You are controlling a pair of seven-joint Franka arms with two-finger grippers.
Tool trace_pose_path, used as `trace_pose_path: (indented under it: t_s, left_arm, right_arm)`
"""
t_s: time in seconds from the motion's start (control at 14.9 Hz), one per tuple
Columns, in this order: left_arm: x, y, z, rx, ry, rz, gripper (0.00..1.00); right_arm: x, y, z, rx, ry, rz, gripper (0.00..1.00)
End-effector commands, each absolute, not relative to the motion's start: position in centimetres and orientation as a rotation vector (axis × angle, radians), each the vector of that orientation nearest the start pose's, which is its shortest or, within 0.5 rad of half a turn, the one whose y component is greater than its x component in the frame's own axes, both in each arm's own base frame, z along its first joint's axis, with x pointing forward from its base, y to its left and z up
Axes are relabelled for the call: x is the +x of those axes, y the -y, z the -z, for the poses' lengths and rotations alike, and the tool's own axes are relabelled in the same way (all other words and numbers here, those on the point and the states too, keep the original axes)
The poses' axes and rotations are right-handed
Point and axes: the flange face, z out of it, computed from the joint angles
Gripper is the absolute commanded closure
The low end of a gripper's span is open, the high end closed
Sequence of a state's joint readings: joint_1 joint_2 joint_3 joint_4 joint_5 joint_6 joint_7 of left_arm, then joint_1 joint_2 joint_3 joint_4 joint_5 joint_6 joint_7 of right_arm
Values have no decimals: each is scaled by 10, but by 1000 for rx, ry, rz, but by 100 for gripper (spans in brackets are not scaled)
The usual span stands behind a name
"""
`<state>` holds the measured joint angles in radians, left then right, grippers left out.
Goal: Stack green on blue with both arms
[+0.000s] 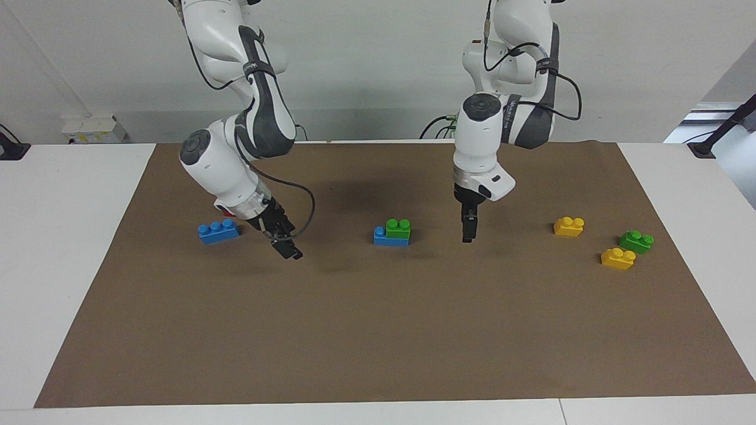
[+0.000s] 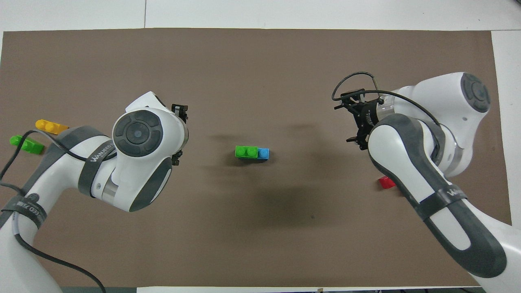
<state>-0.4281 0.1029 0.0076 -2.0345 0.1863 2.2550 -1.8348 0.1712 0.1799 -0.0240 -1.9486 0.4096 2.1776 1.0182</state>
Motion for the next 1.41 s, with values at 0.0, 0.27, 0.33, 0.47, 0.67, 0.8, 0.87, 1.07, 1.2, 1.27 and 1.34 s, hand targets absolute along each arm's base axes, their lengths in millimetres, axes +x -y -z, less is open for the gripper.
trace_pose_path:
  t_s: [0.0, 0.27, 0.33, 0.47, 0.67, 0.8, 0.87, 1.07, 1.2, 1.27, 1.34]
  left_arm:
    - [544, 197, -412, -2578, 1769, 295, 0]
    - [564, 144, -422, -2727, 1421, 273, 0]
    - [570, 132, -427, -2778, 1298, 267, 0]
    - [581, 113, -440, -2882, 1088, 208, 0]
    - [589, 79, -461, -2975, 804, 111, 0]
    - [591, 63, -470, -3001, 661, 91, 0]
    - [591, 61, -476, -3013, 589, 81, 0]
    - [593, 51, -509, -3034, 403, 30, 0]
    - [593, 38, -532, -3095, 311, -13, 0]
    - [591, 33, -541, -3117, 205, -35, 0]
    - [587, 29, -552, -3121, 120, -65, 0]
  right_arm:
    - [596, -78, -434, -2617, -1235, -174, 0]
    - [592, -55, -502, -2842, -787, -128, 0]
    - [588, -52, -521, -2900, -678, -98, 0]
    - [580, -48, -552, -3006, -509, -68, 0]
    - [561, -42, -578, -3060, -368, -81, 0]
    - [553, -36, -594, -3124, -196, -89, 0]
    - [553, -31, -602, -3152, -114, -81, 0]
    - [553, -11, -611, -3156, -49, -93, 0]
    - [550, -10, -621, -3141, -55, -147, 0]
    - [549, -9, -627, -3141, -58, -147, 0]
    - [549, -6, -631, -3141, -67, -140, 0]
